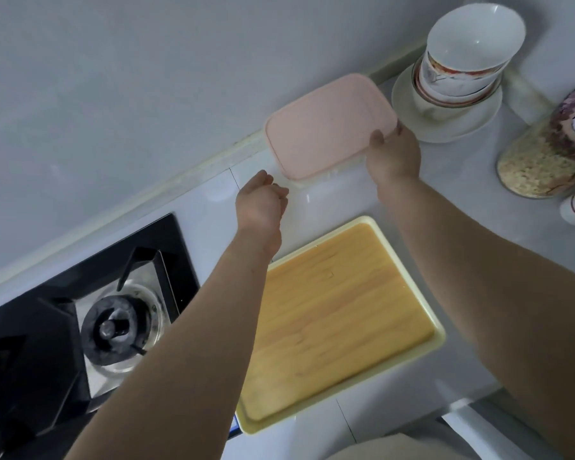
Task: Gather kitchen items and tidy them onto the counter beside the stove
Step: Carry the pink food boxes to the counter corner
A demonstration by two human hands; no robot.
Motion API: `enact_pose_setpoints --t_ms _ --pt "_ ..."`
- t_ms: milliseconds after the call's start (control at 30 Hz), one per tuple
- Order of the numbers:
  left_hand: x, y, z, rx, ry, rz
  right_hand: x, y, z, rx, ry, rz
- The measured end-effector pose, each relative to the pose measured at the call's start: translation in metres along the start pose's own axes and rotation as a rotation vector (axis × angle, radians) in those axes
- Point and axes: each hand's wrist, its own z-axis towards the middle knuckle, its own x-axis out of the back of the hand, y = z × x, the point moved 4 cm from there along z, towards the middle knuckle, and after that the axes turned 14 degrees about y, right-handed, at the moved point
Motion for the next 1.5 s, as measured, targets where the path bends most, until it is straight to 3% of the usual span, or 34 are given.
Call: enact_pose_setpoints --t_ms 200,533,667,833,1067,1500 --pt "0.069 -0.012 -0.045 0.01 0.046 -0.108 0.025 0.001 -0.093 0.116 0.0 -0.034" --pt "0.245 -0.022 -0.094 0.03 0.138 -0.29 0.016 -0.007 -0.312 0.287 -0.401 0.057" --pt "0.364 -0.019 -0.128 -0.031 0.205 -0.388 0.012 -0.024 -0.435 0.435 -0.562 0.083" --pt "0.533 -0.041 -0.177 -0.093 0.402 -0.563 0.009 -0.029 -0.604 0.567 -0.805 0.139" --pt "0.76 -0.113 -0.273 -0.202 0.796 -0.828 0.016 0.004 -0.853 0.638 -1.293 0.147" --pt "0.991 -0.273 -0.454 -0.196 1.522 -1.29 0.081 0.118 -1.189 0.759 -2.001 -0.048"
